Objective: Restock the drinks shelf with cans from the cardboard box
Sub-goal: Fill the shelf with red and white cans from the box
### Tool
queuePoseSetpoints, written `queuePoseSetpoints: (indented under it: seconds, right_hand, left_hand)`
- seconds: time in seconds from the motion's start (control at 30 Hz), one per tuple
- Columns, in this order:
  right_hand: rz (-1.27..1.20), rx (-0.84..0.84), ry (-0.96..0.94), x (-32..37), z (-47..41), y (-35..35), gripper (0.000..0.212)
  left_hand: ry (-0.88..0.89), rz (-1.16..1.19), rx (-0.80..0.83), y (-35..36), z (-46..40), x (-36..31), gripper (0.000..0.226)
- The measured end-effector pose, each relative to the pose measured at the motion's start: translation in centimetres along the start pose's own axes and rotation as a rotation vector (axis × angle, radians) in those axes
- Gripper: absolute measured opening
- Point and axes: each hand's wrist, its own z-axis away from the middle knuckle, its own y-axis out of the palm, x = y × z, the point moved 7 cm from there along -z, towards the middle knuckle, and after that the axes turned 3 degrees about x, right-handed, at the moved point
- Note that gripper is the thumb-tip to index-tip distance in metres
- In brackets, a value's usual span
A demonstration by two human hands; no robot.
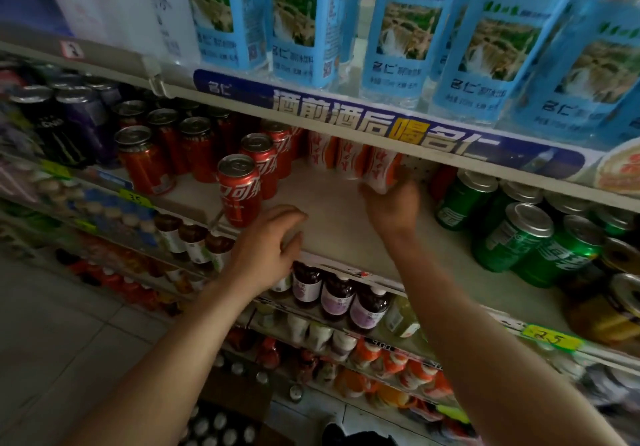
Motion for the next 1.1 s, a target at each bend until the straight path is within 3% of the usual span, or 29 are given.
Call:
queuePoseSetpoints:
  seconds: [0.07,0.17,0.23,0.33,0.53,0.67,0.83,1.1]
  right_hand:
    - [-0.163,-0.052,-0.222,3.9,6.6,-0.8,0.030]
    - [-0.329,0.309,-0.468,7.0,16.6,3.8,0.003]
    - [-0.293,0.665,-0.422,4.7,21.7,10.3,0.004]
    - [-0.041,1.059,-0.232,-4.5,28.0,20.7,0.010]
    - [0.478,1.511,-0.063,-24.6,39.9,35.0,0.010]
    - [0.761,1.603,-0.157,-40.3,45.9,45.7,0.041]
    - [1.084,1.615,-0.200,-52.6,48.9,55.3,0.071]
    - [1.165,1.597,-0.214,-69.5,52.8,63.4,0.070]
  left_hand:
    - [0.027,0.047,-0.192,-2.6,3.2,0.3,0.018]
    - [-0.128,0.063,-0.305,-4.0,10.4,4.5,0.012]
    - [-0.384,0.081,-0.253,-2.2,16.6,9.7,0.016]
    - [-0.855,0.117,-0.124,2.7,27.1,17.3,0.016]
    - [-1.450,0.330,0.045,15.2,47.8,25.2,0.012]
    - [-1.599,0.432,0.128,26.7,58.2,31.3,0.018]
    - [-1.571,0.448,0.043,34.7,62.3,37.3,0.020]
    - [-1.507,0.538,-0.095,44.7,65.3,43.9,0.020]
